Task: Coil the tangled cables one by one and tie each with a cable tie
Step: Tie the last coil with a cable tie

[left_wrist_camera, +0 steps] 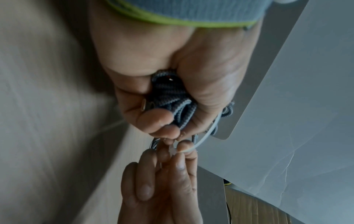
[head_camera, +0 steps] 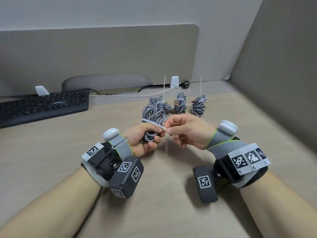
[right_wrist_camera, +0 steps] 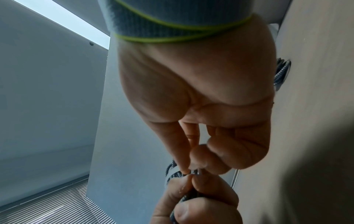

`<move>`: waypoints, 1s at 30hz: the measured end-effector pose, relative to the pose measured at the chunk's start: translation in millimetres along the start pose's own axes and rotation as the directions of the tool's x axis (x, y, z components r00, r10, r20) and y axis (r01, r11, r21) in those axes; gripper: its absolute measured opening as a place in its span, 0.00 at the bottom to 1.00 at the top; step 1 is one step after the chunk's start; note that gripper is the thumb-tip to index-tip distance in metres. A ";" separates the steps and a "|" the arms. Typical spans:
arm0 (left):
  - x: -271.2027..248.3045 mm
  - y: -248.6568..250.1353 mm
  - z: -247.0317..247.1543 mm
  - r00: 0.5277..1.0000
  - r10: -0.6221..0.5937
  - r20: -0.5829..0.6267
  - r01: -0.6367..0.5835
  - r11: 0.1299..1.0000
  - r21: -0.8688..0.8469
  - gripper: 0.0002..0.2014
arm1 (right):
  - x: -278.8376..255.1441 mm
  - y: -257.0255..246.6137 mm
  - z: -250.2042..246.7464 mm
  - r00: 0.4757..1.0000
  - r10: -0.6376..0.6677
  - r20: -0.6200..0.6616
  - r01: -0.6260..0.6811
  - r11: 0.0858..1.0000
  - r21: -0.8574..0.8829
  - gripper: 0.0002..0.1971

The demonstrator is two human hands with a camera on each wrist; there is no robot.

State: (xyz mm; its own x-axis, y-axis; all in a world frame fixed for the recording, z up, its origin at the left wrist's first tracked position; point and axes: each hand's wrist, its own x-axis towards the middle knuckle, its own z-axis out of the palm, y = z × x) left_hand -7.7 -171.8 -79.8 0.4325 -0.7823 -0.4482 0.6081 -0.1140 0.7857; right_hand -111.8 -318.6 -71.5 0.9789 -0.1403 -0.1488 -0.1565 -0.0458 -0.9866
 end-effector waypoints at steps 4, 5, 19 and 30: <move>0.9 0.3 0.8 1.000 0.009 -0.004 -0.009 1.000 -0.008 0.07 | -1.1 -2.1 -0.8 1.000 -0.010 -0.001 0.010 1.000 -0.012 0.10; 0.8 0.1 1.3 1.000 0.011 -0.004 -0.011 1.000 -0.011 0.07 | -1.8 -2.6 -1.1 1.000 -0.011 0.002 0.011 1.000 -0.013 0.10; -4.4 -2.1 8.1 0.998 0.064 -0.028 -0.064 0.998 -0.006 0.08 | -9.2 -7.8 1.0 0.999 -0.038 0.012 0.037 0.999 0.024 0.07; -10.2 -3.7 16.7 0.998 0.060 0.005 -0.060 0.998 -0.026 0.06 | -8.3 -9.5 2.2 0.997 -0.022 -0.070 0.028 0.997 0.074 0.10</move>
State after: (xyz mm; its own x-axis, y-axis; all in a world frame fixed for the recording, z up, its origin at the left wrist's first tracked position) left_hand -25.5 -173.7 -71.1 0.4646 -0.7911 -0.3980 0.5985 -0.0508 0.7995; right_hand -118.2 -314.8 -61.0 0.9704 -0.2085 -0.1215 -0.1192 0.0237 -0.9926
